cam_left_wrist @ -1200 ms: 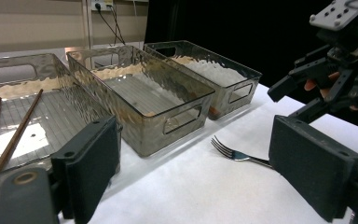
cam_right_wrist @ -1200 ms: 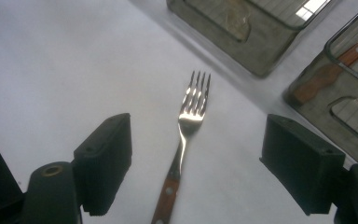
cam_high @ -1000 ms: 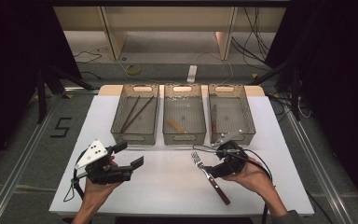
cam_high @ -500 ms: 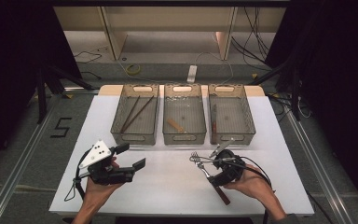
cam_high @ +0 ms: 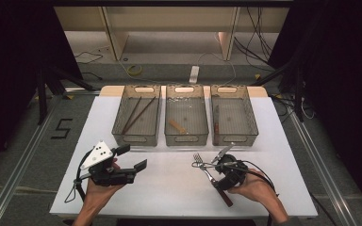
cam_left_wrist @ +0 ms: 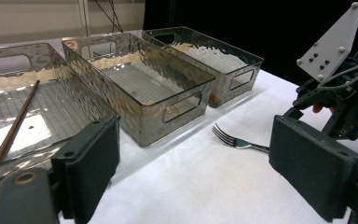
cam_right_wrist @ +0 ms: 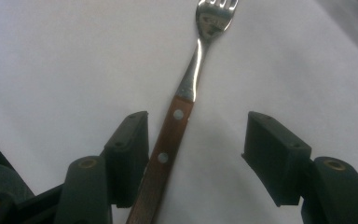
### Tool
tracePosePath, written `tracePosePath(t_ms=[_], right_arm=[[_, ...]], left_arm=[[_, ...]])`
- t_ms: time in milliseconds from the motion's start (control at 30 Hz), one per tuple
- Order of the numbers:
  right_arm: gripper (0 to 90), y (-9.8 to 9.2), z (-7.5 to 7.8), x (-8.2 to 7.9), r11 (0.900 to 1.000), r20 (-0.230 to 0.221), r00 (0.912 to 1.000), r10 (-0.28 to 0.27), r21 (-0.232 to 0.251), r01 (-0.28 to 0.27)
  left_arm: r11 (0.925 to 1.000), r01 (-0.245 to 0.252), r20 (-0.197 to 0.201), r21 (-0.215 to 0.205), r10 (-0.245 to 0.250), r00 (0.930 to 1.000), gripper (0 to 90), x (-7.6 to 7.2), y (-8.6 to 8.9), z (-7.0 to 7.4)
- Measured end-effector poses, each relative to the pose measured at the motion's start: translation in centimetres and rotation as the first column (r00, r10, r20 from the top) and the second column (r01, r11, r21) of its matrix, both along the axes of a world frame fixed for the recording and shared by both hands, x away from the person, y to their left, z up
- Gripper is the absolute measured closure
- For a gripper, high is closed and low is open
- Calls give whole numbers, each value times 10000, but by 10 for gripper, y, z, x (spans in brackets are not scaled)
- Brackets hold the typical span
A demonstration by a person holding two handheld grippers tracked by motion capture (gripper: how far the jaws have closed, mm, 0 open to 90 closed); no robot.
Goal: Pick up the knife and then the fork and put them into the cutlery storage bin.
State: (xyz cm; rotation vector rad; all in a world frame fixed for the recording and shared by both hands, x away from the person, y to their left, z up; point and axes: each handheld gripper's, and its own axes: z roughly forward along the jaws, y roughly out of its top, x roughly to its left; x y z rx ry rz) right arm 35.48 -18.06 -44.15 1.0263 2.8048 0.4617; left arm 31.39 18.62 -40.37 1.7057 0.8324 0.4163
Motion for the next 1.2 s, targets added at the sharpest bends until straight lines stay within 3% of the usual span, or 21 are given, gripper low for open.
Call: tracePosePath(t_ms=[333, 1200], right_arm=[[452, 8, -10, -1, 9992, -282, 9993, 234, -332, -244], [740, 15, -16, -1, 9962, -454, 9975, 545, -655, -575]], left_arm=[[10000, 7, 7, -43, -7, 10000, 156, 0, 1, 0], [10000, 5, 35, 7, -5, 10000, 156, -1, 0, 0]])
